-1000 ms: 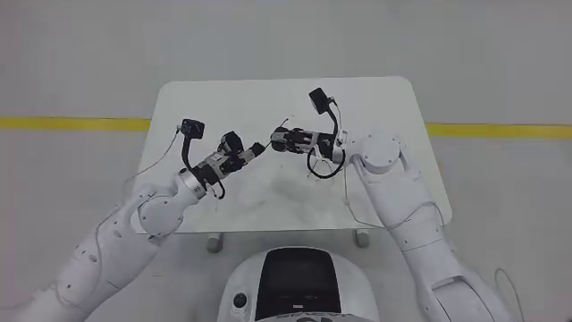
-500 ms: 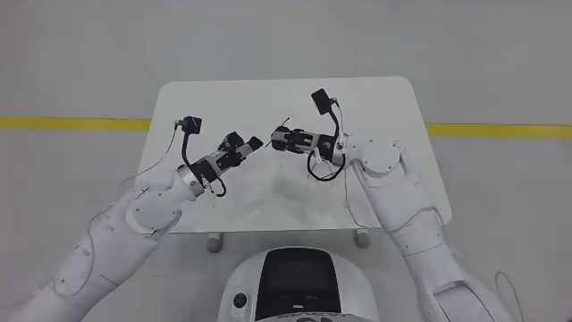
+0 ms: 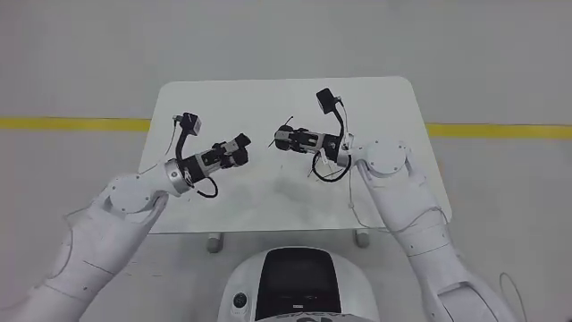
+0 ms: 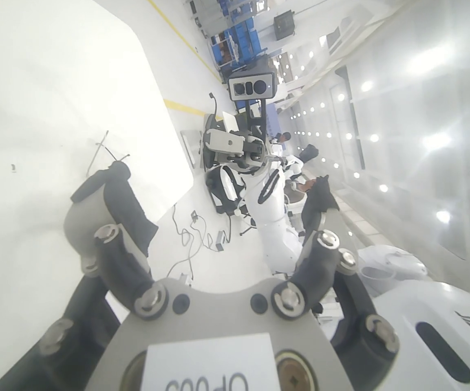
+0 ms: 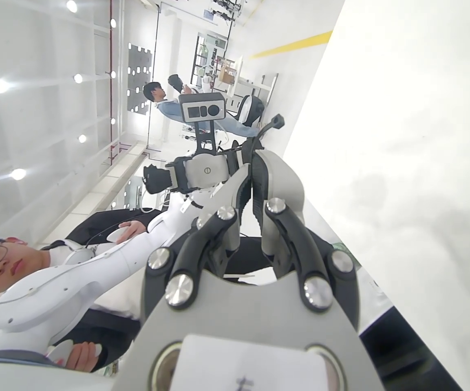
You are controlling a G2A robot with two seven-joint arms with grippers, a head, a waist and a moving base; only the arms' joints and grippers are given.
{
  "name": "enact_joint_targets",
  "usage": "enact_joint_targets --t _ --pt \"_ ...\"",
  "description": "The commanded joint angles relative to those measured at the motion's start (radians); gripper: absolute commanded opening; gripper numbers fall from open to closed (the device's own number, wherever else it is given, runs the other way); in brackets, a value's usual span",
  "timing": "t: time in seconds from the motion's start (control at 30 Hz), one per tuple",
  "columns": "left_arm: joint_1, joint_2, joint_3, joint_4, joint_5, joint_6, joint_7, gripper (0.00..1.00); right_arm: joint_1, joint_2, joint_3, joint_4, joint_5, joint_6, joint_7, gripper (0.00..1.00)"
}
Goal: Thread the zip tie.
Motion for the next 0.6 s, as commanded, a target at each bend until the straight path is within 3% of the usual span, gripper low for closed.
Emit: enact_joint_targets --t 0.0,0.13,0.17,0.43,0.57 --pt "0.002 -0.014 -0.019 0.019 -0.028 0.0 -0.057 1.0 -0.001 0.002 -0.005 -0.002 0.003 0.0 -0.004 0.0" --pt "0.007 -0.05 -0.062 0.052 -0.094 0.0 -0.171 1.0 -0.003 0.005 -0.015 -0.005 0.012 0.002 -0.011 0.0" --pt "0.007 -0.058 -0.079 0.068 -0.066 0.0 -0.194 1.0 -0.003 0.007 -0.015 -0.006 0.006 0.006 -0.023 0.0" --pt "0.009 -0.061 -0.071 0.068 -0.087 0.008 -0.182 1.0 -0.003 0.007 -0.015 -0.006 0.006 0.006 -0.023 0.0" --pt "0.005 -0.071 -0.06 0.083 -0.105 0.0 -0.138 1.0 -0.028 0.004 -0.037 -0.016 0.03 0.015 -0.094 0.0"
